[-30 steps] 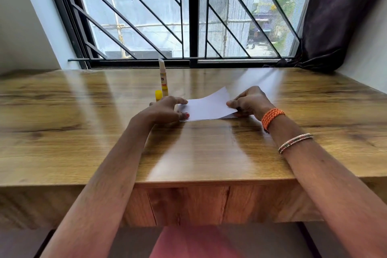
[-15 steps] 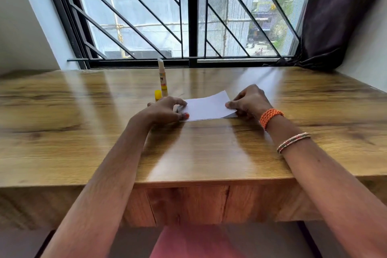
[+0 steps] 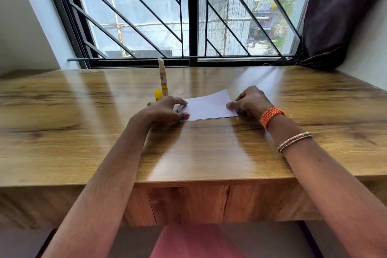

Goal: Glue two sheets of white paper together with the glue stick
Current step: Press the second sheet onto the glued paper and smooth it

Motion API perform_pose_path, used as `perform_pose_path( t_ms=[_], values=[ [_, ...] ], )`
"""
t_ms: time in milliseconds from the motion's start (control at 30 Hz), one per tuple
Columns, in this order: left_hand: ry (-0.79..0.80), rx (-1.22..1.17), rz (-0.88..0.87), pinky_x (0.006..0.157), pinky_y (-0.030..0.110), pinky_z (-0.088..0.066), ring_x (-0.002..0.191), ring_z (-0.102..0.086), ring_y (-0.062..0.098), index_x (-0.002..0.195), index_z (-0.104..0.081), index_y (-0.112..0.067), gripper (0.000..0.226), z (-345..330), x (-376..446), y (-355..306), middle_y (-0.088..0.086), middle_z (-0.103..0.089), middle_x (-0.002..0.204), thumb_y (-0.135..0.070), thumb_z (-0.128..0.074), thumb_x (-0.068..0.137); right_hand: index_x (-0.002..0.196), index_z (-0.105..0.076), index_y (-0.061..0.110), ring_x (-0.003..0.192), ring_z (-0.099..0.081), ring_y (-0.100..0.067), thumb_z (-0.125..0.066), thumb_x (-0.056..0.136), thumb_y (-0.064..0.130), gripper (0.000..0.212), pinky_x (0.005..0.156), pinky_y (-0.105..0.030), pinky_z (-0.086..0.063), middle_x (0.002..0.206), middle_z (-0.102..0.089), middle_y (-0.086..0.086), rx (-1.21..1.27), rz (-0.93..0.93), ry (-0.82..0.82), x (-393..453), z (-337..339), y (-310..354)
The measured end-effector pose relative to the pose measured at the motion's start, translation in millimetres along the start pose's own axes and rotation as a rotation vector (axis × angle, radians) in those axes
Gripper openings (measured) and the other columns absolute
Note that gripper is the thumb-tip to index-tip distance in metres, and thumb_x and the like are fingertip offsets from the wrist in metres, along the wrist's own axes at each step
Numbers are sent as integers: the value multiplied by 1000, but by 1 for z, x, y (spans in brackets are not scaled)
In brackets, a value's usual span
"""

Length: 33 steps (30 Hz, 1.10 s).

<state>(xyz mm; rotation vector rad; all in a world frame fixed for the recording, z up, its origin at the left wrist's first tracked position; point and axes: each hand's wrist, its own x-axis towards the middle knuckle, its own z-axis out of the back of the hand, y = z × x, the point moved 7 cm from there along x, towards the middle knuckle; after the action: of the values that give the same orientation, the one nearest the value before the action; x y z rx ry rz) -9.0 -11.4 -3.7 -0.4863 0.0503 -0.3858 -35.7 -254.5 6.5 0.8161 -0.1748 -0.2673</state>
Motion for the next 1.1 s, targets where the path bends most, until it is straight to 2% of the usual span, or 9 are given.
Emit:
perform_pose_path(
  t_ms=[233,367,500,733,800,900,933,1000,1100],
  values=[
    [6,10,7,111,48,-26,133,-37,24,129,-51,-30,47,-1,-1,0,1,-43,145,-41,-62,84,57,-63,9,37,-53,-7,-83,70,26,29,46,-21,-38,50,-63,-5,-27,-18,10,0,0,1],
    [8,16,15,109,48,-28,130,-39,23,126,-52,-32,46,-1,0,2,2,-46,141,-43,-63,83,82,-68,3,65,-60,-21,-83,69,27,31,64,-31,-50,75,-68,-12,-31,-35,10,3,-2,0],
    [11,18,30,109,48,-29,129,-39,23,125,-51,-34,45,-2,1,4,3,-46,140,-44,-62,82,85,-69,3,71,-61,-25,-82,69,28,32,72,-36,-54,78,-68,-12,-52,-32,16,3,-3,0],
    [19,53,29,108,48,-29,130,-37,23,123,-51,-36,44,-2,0,5,4,-42,142,-46,-62,82,104,-64,3,101,-64,-33,-79,74,29,42,90,-42,-54,109,-67,-19,-135,-94,57,1,-5,3],
    [41,101,44,109,49,-25,135,-30,24,123,-47,-40,42,-4,0,6,7,-34,147,-50,-58,83,110,-61,3,107,-60,-35,-76,77,31,45,92,-39,-50,117,-63,-19,-291,-45,13,-4,-2,12],
    [99,186,71,107,53,-15,145,-12,26,127,-38,-42,44,-9,1,8,10,-19,155,-52,-51,86,121,-53,6,117,-52,-35,-66,85,33,47,93,-39,-43,127,-55,-18,-512,217,-152,-19,-10,44],
    [112,202,76,108,55,-12,146,-7,26,129,-36,-41,46,-9,2,8,11,-16,156,-52,-49,87,127,-50,6,123,-47,-34,-61,89,37,51,97,-40,-40,132,-52,-18,-497,330,-97,-25,-25,56],
    [126,217,85,109,59,-5,147,2,25,133,-32,-38,51,-9,2,7,12,-10,158,-51,-48,86,138,-41,7,134,-37,-30,-47,96,42,55,109,-39,-29,143,-45,-15,-394,518,194,-38,-69,76],
    [150,227,88,110,58,0,147,6,19,140,-21,-33,71,-10,1,7,5,-11,158,-45,-44,74,149,-22,12,147,-16,-20,-23,99,50,63,120,-40,-6,156,-29,-8,-411,597,455,-48,-112,83]
  ],
)
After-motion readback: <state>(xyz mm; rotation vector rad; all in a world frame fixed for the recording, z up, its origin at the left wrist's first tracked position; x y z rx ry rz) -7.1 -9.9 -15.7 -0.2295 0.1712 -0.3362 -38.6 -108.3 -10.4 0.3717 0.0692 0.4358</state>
